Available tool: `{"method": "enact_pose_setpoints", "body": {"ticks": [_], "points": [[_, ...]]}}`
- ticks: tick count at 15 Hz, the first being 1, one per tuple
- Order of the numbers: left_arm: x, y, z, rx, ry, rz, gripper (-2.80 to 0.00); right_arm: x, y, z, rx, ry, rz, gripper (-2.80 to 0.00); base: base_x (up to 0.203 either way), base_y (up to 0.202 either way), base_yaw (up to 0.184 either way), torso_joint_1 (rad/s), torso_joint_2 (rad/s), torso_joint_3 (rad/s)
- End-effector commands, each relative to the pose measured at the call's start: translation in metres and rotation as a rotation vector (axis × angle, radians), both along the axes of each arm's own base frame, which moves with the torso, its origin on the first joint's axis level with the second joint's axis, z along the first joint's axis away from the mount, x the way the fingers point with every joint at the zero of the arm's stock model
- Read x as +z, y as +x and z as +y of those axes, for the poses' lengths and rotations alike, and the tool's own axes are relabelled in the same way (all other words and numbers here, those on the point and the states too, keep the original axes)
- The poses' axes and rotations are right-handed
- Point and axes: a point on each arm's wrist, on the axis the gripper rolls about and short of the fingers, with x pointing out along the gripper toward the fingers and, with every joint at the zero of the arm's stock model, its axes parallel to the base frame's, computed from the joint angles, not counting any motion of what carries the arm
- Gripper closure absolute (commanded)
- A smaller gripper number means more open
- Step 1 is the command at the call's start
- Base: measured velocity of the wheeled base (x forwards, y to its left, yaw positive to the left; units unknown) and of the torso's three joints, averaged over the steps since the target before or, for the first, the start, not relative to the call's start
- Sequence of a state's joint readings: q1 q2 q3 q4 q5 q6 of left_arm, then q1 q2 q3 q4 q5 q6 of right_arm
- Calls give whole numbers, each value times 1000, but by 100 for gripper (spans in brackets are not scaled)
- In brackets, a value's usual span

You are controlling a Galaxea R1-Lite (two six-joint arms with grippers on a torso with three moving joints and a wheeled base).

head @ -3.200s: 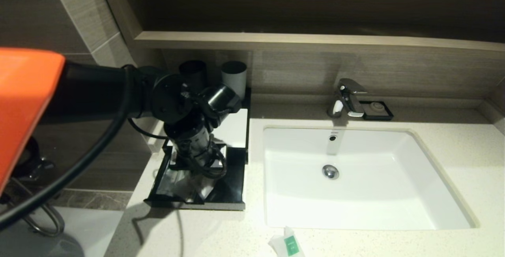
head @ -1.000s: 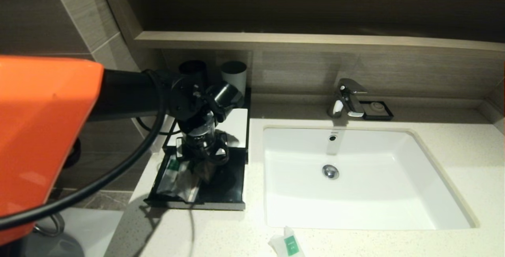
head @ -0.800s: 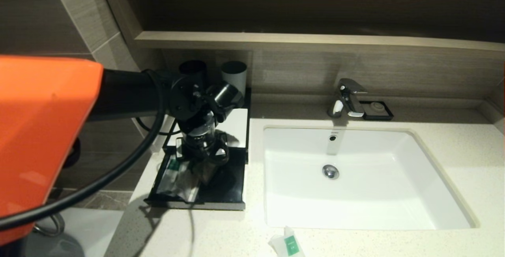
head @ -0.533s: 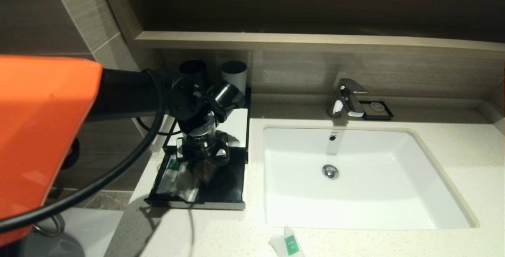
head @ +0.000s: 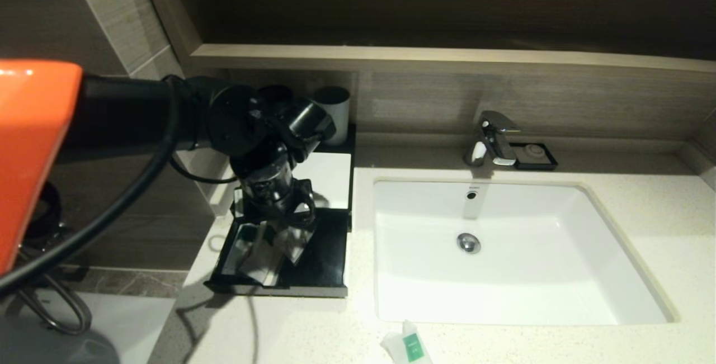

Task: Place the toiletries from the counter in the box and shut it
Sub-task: Place the bathroom toiletry into the drawer, then pick up the bathroom toiletry

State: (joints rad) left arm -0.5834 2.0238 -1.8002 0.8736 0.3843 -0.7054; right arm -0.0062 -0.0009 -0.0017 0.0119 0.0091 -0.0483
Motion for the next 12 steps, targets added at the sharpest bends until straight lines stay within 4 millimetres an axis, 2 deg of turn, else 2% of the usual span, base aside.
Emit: {"method": "enact_pose_setpoints", "body": {"ticks": [1,4,8,9,12], "points": [[16,-11,7,8,-20,-26,-280,0,0,0,0,-1,0,0,0,0,0,0,0,0],[28,-24,8,-13,-33,-33,-280,0,0,0,0,-1,0,0,0,0,0,0,0,0],[29,-40,-1,-64,-30,-25,-280,0,0,0,2,-1,0,0,0,0,0,0,0,0],[31,-45,-4,-80,-34,-29,0,0,0,0,1,-1,0,0,0,0,0,0,0,0],[39,-62,-15,-148,-46,-45,0,0,0,0,1,-1,0,0,0,0,0,0,0,0]]}}
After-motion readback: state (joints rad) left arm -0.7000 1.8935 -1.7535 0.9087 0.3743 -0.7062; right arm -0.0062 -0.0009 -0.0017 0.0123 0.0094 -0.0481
